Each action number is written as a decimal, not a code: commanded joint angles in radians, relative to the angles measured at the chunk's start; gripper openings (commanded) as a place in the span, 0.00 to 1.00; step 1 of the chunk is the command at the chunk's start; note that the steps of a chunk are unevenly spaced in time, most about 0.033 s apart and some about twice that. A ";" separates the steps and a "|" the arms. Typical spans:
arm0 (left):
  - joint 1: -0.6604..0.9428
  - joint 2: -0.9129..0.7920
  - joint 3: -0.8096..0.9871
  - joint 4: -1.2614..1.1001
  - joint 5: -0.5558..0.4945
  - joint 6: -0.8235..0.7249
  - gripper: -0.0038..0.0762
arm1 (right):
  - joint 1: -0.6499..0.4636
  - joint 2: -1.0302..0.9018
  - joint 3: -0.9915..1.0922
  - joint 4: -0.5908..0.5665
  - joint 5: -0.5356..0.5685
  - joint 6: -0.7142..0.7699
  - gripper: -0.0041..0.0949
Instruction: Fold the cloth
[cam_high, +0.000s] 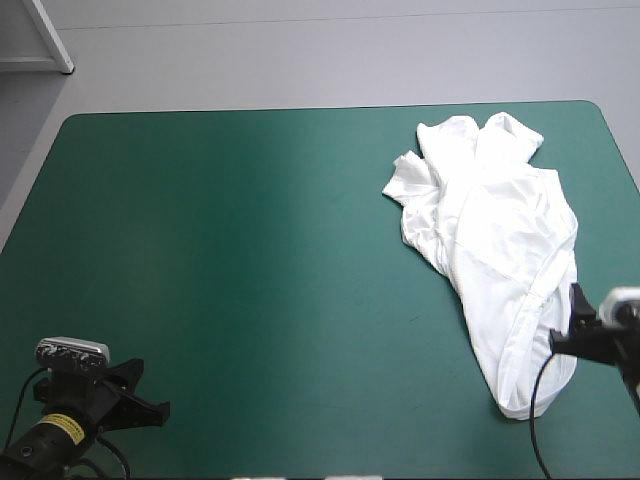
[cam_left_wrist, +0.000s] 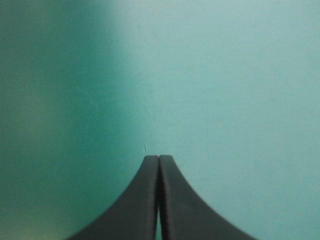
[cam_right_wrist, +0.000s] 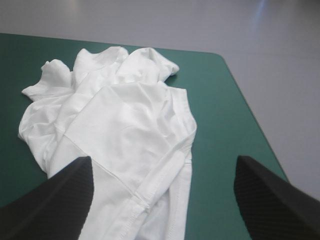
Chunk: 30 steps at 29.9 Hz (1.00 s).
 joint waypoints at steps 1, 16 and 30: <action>0.001 0.009 -0.025 0.008 -0.053 -0.003 0.04 | 0.004 0.235 -0.140 0.058 -0.053 -0.017 0.79; 0.001 0.009 -0.054 0.043 -0.021 -0.001 0.04 | 0.004 1.081 -0.639 0.193 0.062 -0.035 0.79; 0.001 0.009 -0.153 0.051 0.008 0.001 0.04 | 0.137 1.350 -0.716 0.119 -0.153 0.009 0.79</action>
